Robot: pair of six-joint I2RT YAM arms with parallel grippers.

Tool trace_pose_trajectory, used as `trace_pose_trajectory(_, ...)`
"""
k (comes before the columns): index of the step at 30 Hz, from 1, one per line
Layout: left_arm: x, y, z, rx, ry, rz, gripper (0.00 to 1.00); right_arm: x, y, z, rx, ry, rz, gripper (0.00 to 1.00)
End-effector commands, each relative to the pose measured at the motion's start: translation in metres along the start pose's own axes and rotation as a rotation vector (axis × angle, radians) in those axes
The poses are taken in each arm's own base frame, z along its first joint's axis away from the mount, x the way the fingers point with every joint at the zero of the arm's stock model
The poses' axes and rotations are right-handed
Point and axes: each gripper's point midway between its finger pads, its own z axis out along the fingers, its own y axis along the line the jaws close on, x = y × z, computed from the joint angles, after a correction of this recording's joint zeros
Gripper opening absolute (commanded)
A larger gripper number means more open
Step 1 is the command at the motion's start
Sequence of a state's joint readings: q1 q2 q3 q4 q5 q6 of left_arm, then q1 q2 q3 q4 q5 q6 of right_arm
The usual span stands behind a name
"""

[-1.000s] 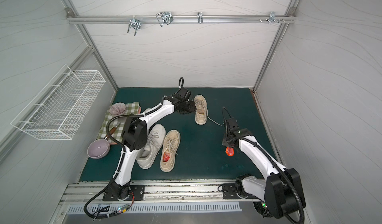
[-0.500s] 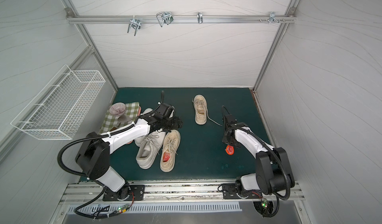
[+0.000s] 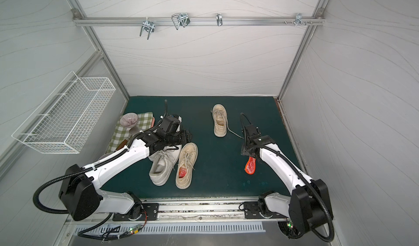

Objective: Remove the insole from the shoe
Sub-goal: Place the insole at the center of the board.

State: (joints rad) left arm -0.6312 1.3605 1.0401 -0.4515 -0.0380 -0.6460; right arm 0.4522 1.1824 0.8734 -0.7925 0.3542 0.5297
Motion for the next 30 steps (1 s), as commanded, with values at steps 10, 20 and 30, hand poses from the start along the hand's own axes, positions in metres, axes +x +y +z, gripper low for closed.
trace_pose_trajectory(10,0.075,0.045,-0.048,-0.143,0.089,0.089,0.60,0.038,0.115,-0.066,-0.371,-0.060,-0.226,0.81)
trace_pose_trajectory(20,0.138,0.075,-0.044,-0.175,0.236,0.070,0.51,0.052,0.117,-0.061,-0.429,-0.072,-0.235,0.81)
trace_pose_trajectory(30,0.147,0.057,-0.016,-0.117,0.270,0.082,0.50,0.074,0.112,-0.051,-0.459,-0.025,-0.214,0.82)
